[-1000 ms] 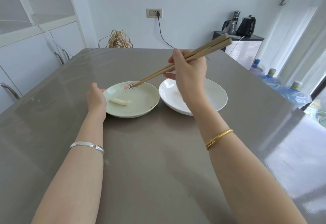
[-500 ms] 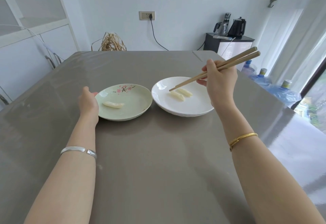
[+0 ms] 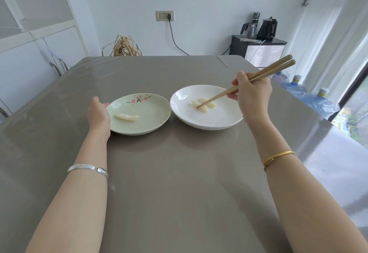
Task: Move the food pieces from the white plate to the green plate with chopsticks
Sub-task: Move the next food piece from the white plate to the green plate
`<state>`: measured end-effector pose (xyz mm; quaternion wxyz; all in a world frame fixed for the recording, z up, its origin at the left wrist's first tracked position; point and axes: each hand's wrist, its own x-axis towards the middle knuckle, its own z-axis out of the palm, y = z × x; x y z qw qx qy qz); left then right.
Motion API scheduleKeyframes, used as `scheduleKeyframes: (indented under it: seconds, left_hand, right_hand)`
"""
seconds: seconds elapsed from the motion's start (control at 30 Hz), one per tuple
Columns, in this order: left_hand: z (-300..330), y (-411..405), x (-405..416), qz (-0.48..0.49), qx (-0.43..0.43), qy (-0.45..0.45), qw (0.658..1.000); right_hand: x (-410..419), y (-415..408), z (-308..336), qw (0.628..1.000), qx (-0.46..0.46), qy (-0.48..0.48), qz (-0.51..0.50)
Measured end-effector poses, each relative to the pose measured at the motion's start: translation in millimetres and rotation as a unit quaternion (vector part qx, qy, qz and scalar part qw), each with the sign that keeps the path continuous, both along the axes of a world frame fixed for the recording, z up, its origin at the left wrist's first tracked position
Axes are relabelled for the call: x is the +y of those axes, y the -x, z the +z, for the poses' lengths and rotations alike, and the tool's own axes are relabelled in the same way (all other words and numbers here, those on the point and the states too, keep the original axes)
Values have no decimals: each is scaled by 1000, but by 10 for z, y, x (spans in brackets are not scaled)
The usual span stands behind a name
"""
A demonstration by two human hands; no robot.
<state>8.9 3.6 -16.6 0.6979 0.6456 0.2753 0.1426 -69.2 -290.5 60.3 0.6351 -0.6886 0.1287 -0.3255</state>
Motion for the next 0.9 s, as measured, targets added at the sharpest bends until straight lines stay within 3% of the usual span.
scheduleKeyframes:
  seconds: [0.57,0.9]
  left_hand:
    - [-19,-30,18,11,-4,-2,1000]
    - [17,0,11,6,-10,11,1000]
  right_hand:
    - [40,-21,75,999,-28,-17,-2]
    - [408,-91,199,996,-51,-50,55]
